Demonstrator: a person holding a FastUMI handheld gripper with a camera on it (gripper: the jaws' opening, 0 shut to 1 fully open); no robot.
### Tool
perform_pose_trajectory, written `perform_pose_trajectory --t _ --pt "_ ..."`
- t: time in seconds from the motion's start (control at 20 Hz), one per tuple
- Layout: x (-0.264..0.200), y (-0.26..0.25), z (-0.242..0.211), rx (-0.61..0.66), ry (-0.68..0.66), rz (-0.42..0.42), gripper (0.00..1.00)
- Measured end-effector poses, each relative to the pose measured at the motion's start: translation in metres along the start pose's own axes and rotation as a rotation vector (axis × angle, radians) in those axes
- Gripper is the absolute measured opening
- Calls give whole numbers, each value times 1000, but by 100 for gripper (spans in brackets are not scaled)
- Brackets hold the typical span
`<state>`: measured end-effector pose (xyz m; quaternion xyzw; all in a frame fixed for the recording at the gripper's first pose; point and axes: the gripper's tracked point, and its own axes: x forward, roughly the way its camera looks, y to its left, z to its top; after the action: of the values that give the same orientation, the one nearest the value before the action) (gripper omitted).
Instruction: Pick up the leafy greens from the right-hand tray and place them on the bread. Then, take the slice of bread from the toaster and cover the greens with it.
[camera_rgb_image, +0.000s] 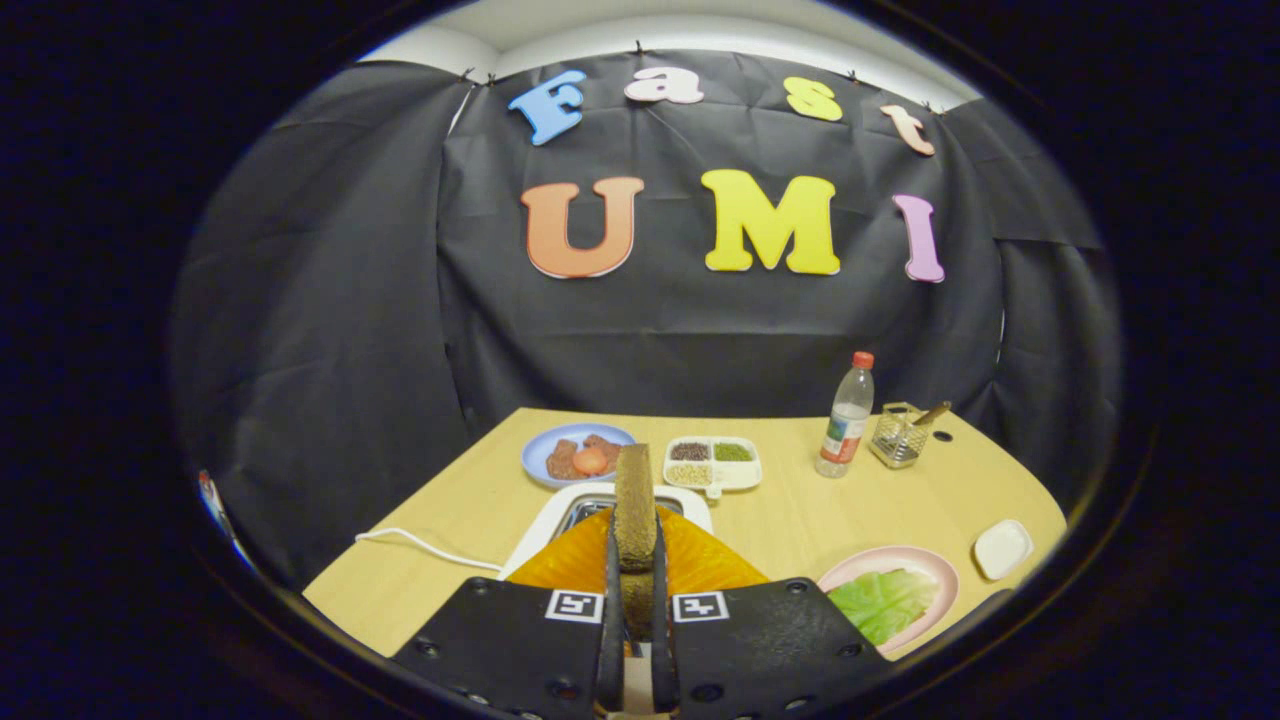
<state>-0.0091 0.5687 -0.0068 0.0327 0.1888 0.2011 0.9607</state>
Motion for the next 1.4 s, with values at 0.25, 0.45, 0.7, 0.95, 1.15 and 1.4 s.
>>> perform_pose_trajectory --t 0.25,0.45,0.7,0.95,1.15,1.4 --pt "-39 -14 47 55 -103 47 10" --pt "-62 -52 55 108 -122 48 10" --pt "-78 -134 40 141 -151 -56 10" --pt "-81 -199 5 106 -160 -123 11" --pt "-74 -216 -28 164 -115 -127 11" --pt "-55 -217 -65 279 -75 -94 10"
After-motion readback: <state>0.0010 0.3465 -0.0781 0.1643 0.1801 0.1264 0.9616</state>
